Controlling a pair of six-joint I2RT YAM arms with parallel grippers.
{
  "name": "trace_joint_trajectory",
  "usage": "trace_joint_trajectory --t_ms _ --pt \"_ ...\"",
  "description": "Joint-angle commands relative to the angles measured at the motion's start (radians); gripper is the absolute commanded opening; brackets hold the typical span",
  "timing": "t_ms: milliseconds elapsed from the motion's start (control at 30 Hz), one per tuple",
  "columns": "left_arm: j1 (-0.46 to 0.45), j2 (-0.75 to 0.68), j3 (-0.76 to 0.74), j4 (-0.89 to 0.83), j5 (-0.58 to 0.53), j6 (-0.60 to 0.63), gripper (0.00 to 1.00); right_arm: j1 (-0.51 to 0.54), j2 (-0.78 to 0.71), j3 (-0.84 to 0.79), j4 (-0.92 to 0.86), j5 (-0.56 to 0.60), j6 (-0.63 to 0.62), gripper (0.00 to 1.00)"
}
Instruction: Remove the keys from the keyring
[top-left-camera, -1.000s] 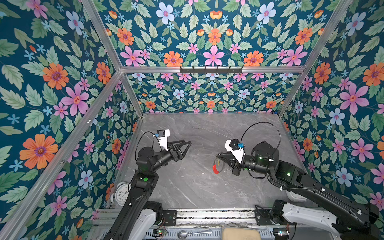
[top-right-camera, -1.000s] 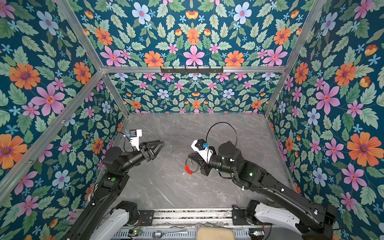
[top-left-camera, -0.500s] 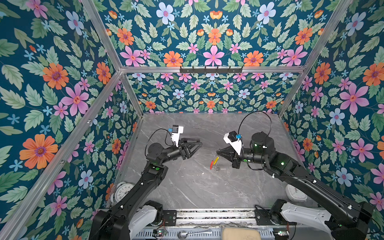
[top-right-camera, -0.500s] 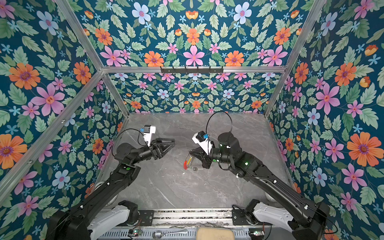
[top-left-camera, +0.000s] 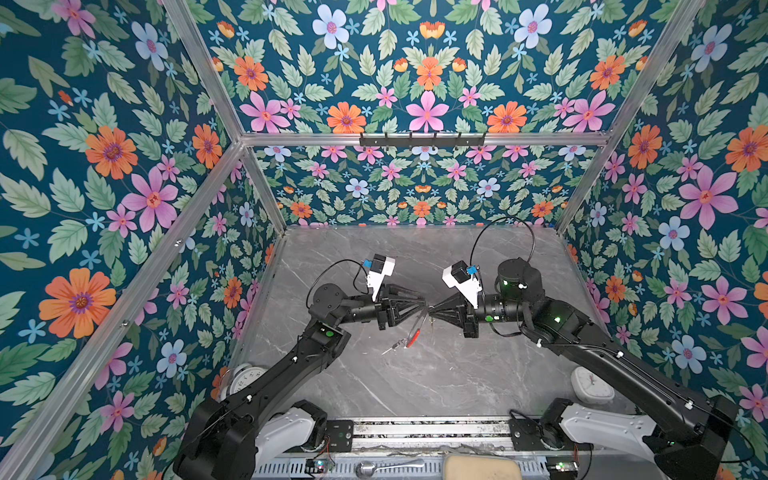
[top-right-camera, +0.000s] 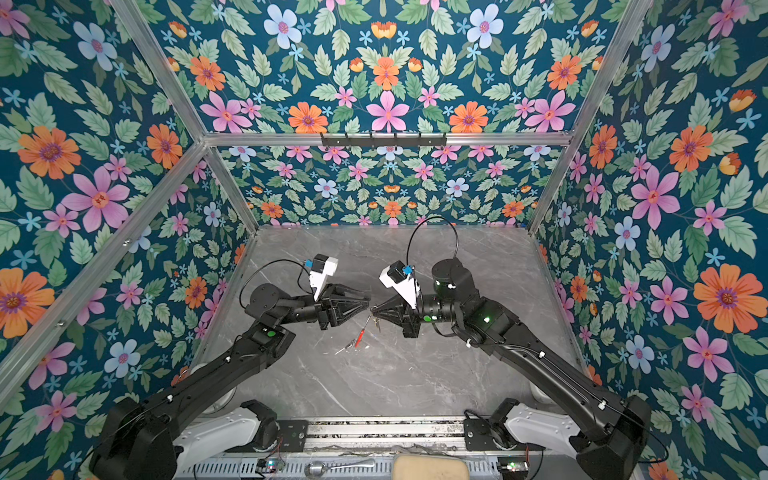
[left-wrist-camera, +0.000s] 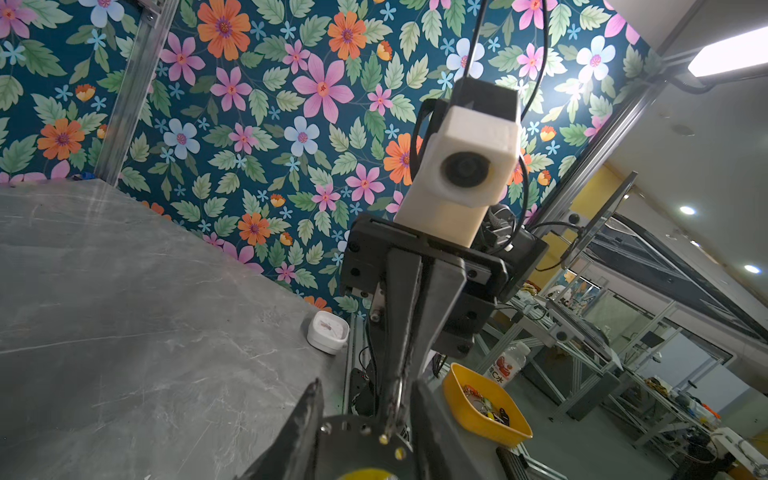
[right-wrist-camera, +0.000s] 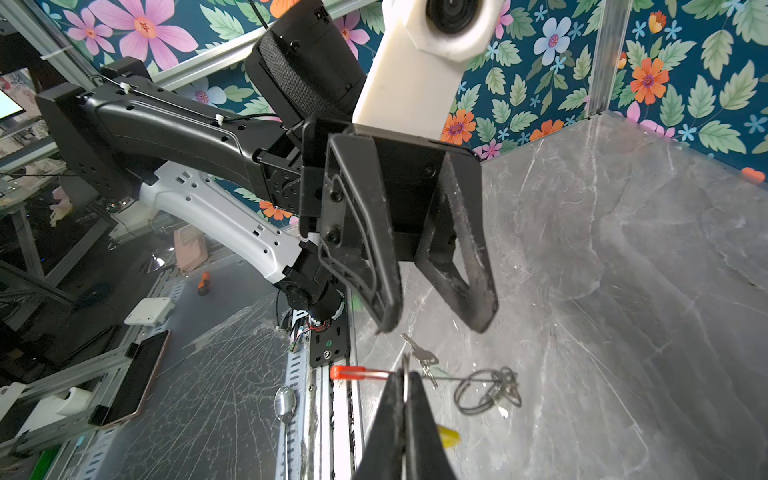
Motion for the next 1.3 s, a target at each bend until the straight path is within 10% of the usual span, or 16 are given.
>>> trace_joint_trajectory --t_ms 0,1100,1267 --pt "-0.008 0.01 0.014 0.015 0.027 0.026 0.32 -0.003 0.003 0.004 0.051 -0.029 0.019 0.0" --pt "-0.08 0.022 -0.012 0.131 -0.012 -0.037 0.0 -0.026 0.018 -0.018 0.124 0.072 0.091 0.0" --pt "-0.086 -0.013 -0.034 0.134 -0.117 -0.009 0.0 -0.026 -0.007 -0.045 0.177 0.084 0.102 0.29"
